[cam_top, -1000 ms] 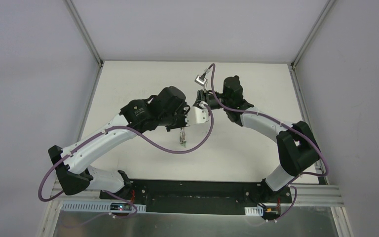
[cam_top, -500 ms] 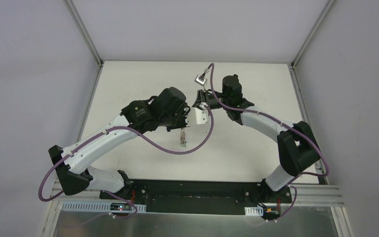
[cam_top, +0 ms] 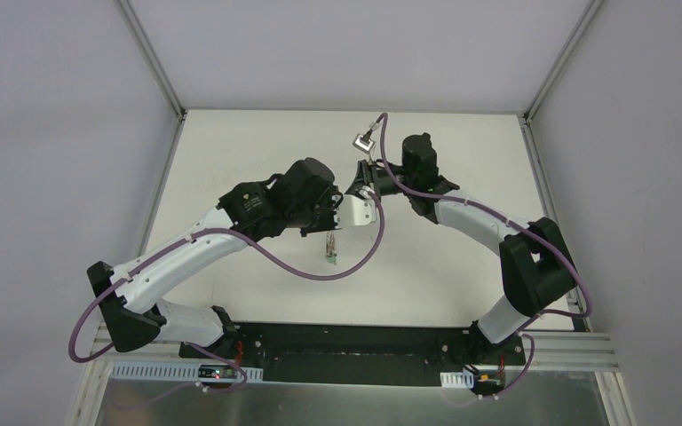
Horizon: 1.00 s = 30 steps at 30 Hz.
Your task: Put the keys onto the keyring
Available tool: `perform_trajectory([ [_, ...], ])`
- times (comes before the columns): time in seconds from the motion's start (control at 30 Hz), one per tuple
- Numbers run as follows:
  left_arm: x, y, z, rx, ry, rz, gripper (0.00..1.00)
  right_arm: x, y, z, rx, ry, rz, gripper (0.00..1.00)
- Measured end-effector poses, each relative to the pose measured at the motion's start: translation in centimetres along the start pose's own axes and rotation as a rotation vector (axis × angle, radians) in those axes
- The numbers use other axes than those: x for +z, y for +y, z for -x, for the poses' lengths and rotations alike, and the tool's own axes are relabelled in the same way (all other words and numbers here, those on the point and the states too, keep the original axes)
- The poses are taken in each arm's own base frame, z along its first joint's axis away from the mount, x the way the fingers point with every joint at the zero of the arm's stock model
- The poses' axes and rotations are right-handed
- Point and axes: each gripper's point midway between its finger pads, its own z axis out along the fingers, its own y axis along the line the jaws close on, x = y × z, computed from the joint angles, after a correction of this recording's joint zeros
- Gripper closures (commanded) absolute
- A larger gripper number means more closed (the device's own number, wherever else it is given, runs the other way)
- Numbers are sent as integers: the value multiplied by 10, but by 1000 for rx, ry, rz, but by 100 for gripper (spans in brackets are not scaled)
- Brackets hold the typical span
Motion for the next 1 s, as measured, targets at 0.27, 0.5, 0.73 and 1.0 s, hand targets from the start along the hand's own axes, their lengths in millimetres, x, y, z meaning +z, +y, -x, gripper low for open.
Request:
perform_trajectory([
  [0.27,0,0,2,-3,-16,5,100,-5,-2,4,-2,-12,-8,100],
  [0.5,-9,8,7,-75,-76,34,100,-13,4,13,-18,-44,5,100],
  [0.73,-28,18,5,-220,-176,27,100,-17,8,10,10,-63,39,100],
  [1.0,-32,7,12,-278,-284,-75,100,-11,28,7,25,-62,109,100],
])
